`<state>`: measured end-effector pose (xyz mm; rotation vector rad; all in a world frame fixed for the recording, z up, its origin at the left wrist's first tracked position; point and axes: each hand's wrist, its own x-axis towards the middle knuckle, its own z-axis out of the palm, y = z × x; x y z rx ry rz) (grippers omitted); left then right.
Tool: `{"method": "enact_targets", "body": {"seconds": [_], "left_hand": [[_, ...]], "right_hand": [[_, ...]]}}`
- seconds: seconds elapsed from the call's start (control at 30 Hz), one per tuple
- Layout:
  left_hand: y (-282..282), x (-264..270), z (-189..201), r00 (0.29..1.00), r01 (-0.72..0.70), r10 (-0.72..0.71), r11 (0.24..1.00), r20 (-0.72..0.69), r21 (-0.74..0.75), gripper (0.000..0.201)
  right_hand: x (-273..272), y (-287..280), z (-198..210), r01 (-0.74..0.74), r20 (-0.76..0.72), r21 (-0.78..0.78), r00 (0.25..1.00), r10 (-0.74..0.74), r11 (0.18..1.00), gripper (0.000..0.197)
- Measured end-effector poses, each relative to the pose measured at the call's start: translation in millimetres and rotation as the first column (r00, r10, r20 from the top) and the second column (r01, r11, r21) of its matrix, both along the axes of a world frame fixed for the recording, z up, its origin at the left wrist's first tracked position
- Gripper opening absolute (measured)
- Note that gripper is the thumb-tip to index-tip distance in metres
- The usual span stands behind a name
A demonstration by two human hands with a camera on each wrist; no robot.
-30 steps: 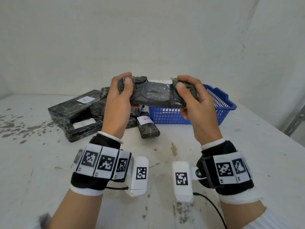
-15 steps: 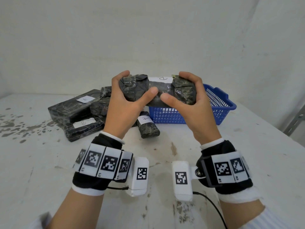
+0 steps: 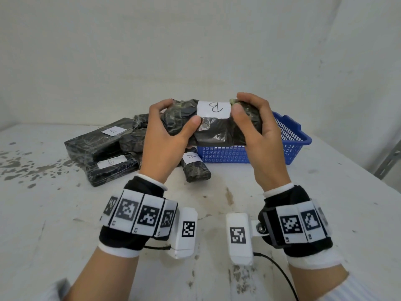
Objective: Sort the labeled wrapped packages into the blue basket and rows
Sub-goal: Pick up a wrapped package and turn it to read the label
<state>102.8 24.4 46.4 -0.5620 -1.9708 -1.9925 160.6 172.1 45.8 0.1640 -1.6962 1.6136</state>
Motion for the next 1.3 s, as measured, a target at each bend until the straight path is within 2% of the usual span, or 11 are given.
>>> {"method": "enact_targets", "body": {"seconds": [0.1, 0.17, 0.23, 0.33, 0.4, 0.5, 0.57, 1.0, 1.13, 1.2, 1.3], "left_hand": [[-0.7, -0.9, 0.4, 0.999, 0.039, -0.039, 0.997, 0.001, 0.065, 0.050], [-0.4, 0.2, 1.0, 0.998, 0.066, -0.068, 0.989, 0.007, 0.129, 0.040], [-0.8, -0.6, 0.8, 0.998, 0.067, -0.068, 0.988, 0.003, 0.137, 0.038], [-2.0, -5.9, -0.9, 0.996, 0.076, -0.079, 0.993, 0.036, 0.094, 0.063], [-2.4, -7.8, -0.7, 0.993, 0.086, -0.092, 0.993, 0.071, 0.083, 0.069], [-4.3, -4.6, 2.9, 0.991, 0.090, -0.102, 0.987, 0.081, 0.133, 0.038], [-5.3, -3.0, 4.7, 0.991, 0.094, -0.107, 0.985, 0.086, 0.147, 0.026], [-2.7, -1.4, 5.1, 0.987, 0.124, -0.142, 0.971, 0.076, 0.205, 0.005], [-1.5, -2.1, 1.5, 0.994, 0.095, -0.103, 0.984, 0.044, 0.151, 0.026], [-1.2, -1.5, 1.0, 0.998, 0.059, -0.060, 0.994, 0.016, 0.096, 0.044], [-0.9, -0.1, 1.8, 1.000, 0.026, -0.027, 0.997, 0.012, 0.078, 0.057]], "right_hand": [[-1.0, -0.1, 0.3, 0.024, -0.028, -0.054, 0.999, -0.026, 0.998, 0.061], [-0.9, 0.9, 1.4, 0.023, -0.014, -0.116, 1.000, -0.025, 0.993, 0.066], [-1.6, 2.1, 1.8, 0.013, 0.015, -0.136, 1.000, -0.011, 0.991, 0.058], [-3.2, 2.2, 1.2, -0.007, 0.077, -0.121, 0.997, 0.016, 0.993, 0.042], [-3.0, 2.1, 1.8, -0.010, 0.128, -0.090, 0.992, 0.022, 0.996, 0.034], [-1.2, 5.3, 3.2, 0.001, 0.131, -0.086, 0.991, 0.011, 0.996, 0.022], [-0.4, 6.3, 4.2, -0.014, 0.126, -0.120, 0.992, 0.030, 0.993, 0.017], [-2.3, 3.0, 2.8, -0.009, 0.130, -0.155, 0.991, 0.030, 0.988, 0.007], [-2.8, 1.0, 1.2, 0.008, 0.126, -0.110, 0.992, 0.006, 0.994, 0.000], [-2.4, -0.2, 1.3, -0.005, 0.115, -0.116, 0.993, 0.018, 0.993, 0.006], [-1.3, -0.7, 0.9, -0.018, 0.089, -0.092, 0.996, 0.026, 0.996, 0.017]]}}
